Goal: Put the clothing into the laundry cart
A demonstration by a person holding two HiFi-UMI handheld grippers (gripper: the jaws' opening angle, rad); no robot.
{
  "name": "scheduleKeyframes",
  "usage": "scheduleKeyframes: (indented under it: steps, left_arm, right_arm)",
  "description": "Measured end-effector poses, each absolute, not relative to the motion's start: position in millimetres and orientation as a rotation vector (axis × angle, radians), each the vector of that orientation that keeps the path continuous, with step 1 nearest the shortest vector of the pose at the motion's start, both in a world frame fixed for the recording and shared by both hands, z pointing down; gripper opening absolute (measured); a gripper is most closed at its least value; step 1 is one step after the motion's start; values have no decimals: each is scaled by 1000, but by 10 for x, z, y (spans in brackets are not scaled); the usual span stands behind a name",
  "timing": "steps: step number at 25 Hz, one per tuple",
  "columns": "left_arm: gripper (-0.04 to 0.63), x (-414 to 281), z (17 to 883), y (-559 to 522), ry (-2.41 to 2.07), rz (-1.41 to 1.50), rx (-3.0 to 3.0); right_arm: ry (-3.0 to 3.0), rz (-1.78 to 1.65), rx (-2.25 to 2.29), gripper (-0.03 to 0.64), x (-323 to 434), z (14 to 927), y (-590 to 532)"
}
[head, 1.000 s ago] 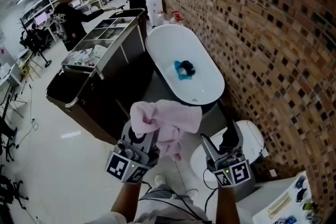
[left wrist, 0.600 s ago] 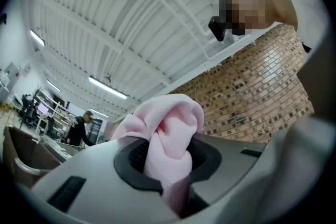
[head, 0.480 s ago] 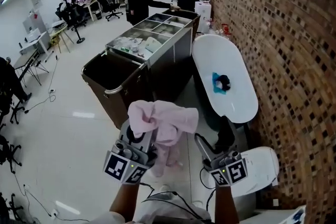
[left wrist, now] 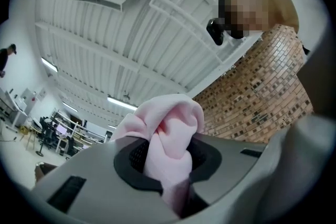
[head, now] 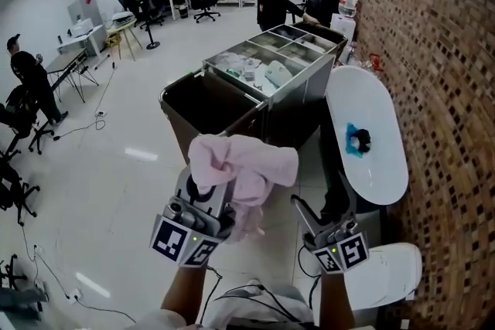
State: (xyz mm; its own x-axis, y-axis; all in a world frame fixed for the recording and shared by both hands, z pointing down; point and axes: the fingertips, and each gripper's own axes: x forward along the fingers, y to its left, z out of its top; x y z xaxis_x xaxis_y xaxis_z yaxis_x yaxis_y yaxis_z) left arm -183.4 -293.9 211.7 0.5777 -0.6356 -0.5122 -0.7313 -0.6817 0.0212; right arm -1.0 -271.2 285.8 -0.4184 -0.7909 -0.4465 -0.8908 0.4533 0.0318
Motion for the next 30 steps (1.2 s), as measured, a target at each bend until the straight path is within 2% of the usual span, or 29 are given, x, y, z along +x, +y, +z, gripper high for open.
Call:
scheduleKeyframes:
  steps: [9, 18, 26, 30]
  left_arm:
    - [74, -2335, 1946, -3482, 1285, 728, -2495]
    - [74, -2552, 1644, -4522, 1428, 667, -2318]
    - [74, -2719, 1170, -6342, 1499, 429, -2318]
    - [80, -2774, 1710, -7472, 1606, 140, -2478]
  right_arm:
    - [2421, 376, -1253, 439, -470, 2770, -3419]
    - [2455, 355, -1042, 439, -582, 2639, -4684]
    - [2495, 274, -986, 439, -518, 2737, -5504]
    - [2536, 246, -1002, 400, -536, 2953, -5751]
